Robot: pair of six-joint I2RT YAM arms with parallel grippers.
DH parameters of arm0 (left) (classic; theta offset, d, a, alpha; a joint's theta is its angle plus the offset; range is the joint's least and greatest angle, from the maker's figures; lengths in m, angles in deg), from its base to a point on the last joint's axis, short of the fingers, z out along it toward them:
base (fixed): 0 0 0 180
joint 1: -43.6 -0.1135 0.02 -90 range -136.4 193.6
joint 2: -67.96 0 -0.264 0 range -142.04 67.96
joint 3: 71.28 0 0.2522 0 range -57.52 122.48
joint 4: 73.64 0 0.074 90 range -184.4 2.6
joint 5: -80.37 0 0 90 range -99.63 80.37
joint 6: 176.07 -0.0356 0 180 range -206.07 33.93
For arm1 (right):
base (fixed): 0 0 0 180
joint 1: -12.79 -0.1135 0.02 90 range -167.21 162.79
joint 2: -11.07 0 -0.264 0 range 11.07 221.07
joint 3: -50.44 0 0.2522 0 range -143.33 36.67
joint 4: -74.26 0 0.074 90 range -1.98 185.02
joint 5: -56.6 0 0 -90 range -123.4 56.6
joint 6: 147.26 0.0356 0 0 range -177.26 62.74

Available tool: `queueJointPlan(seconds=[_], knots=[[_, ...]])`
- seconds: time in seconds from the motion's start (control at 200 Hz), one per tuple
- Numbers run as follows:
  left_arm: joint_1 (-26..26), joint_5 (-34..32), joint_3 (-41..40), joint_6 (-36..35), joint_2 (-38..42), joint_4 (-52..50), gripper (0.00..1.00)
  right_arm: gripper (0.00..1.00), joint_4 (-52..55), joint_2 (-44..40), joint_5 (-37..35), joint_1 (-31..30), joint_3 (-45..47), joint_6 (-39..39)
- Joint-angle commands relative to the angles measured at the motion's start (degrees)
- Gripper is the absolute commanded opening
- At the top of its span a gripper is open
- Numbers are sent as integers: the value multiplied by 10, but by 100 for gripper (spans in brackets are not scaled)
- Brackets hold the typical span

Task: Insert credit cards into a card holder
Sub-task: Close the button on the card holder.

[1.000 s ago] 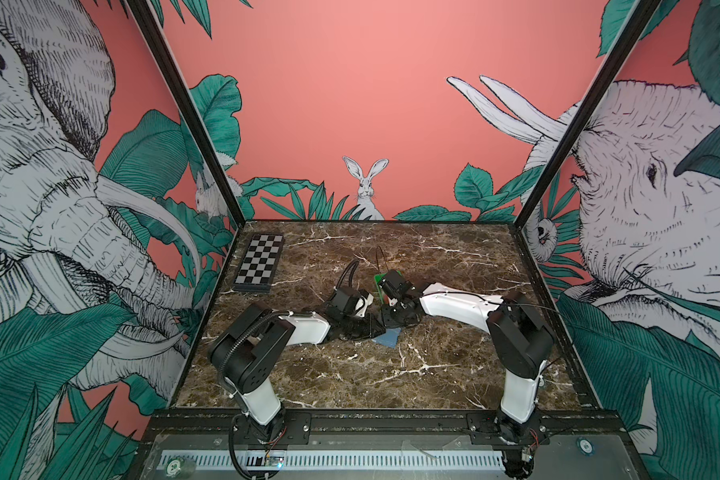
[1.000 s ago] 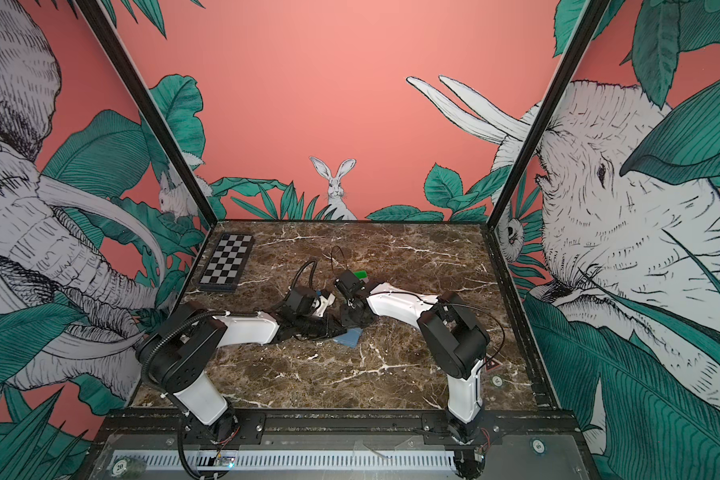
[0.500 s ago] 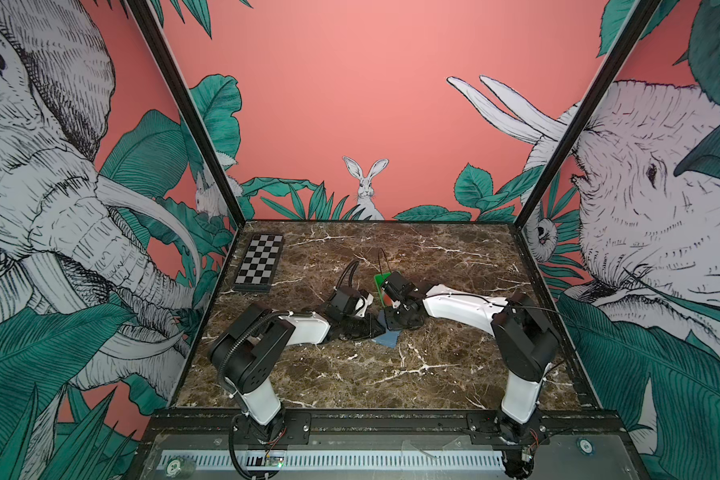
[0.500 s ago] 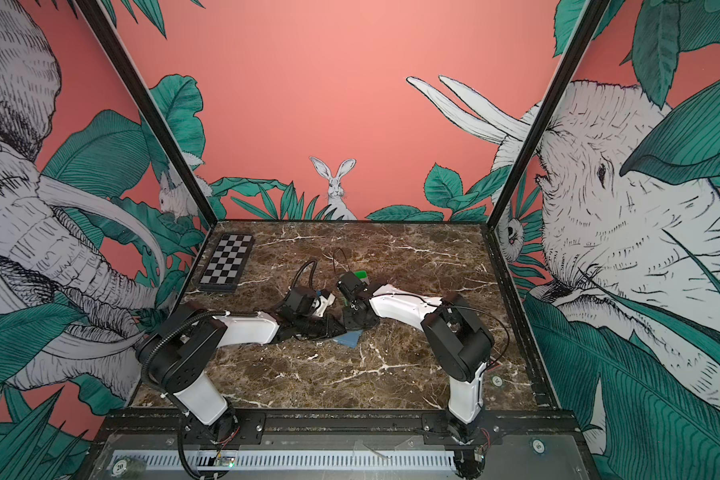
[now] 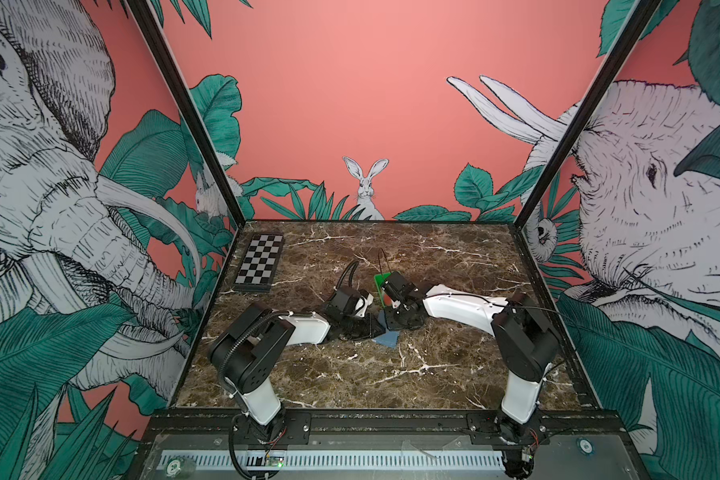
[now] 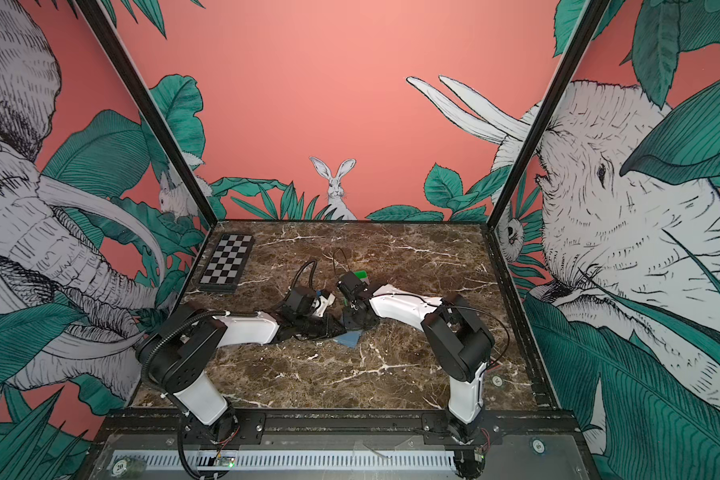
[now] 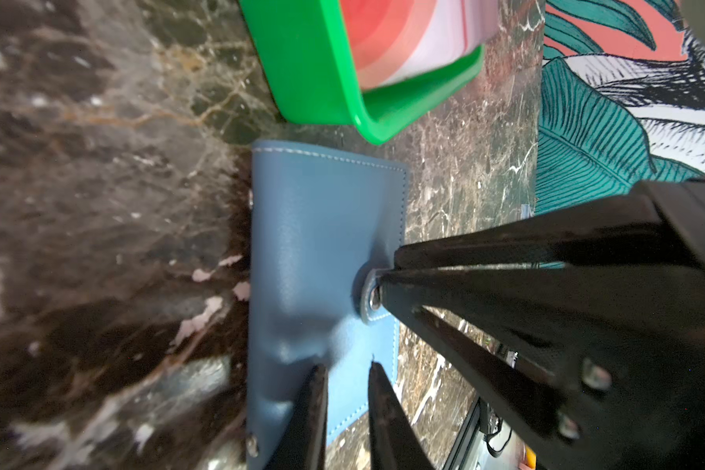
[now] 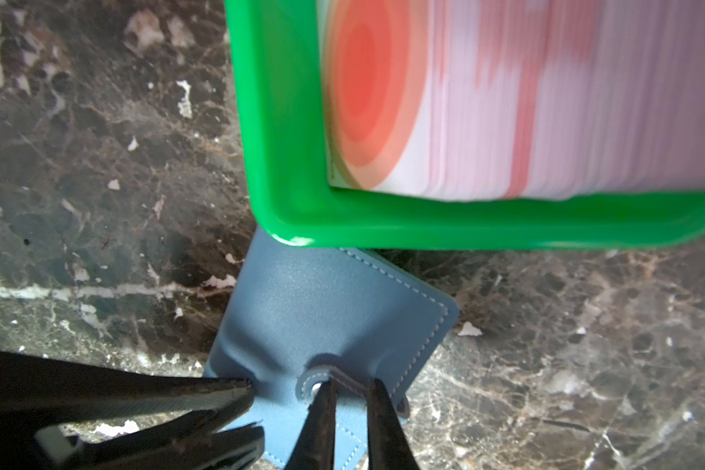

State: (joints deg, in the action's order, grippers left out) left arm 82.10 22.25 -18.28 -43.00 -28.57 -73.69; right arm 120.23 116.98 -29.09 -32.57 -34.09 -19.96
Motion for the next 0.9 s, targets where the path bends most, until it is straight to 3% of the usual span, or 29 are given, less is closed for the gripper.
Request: queueJointPlan(seconds=[0.0,0.895], knots=[[2,-17,-16,-2,0,-33,21,16,2,0,6,-3,-2,-1],[3,-15,-10,-5,1,-42,21,11,46,38,-20,-14,-21,-11]])
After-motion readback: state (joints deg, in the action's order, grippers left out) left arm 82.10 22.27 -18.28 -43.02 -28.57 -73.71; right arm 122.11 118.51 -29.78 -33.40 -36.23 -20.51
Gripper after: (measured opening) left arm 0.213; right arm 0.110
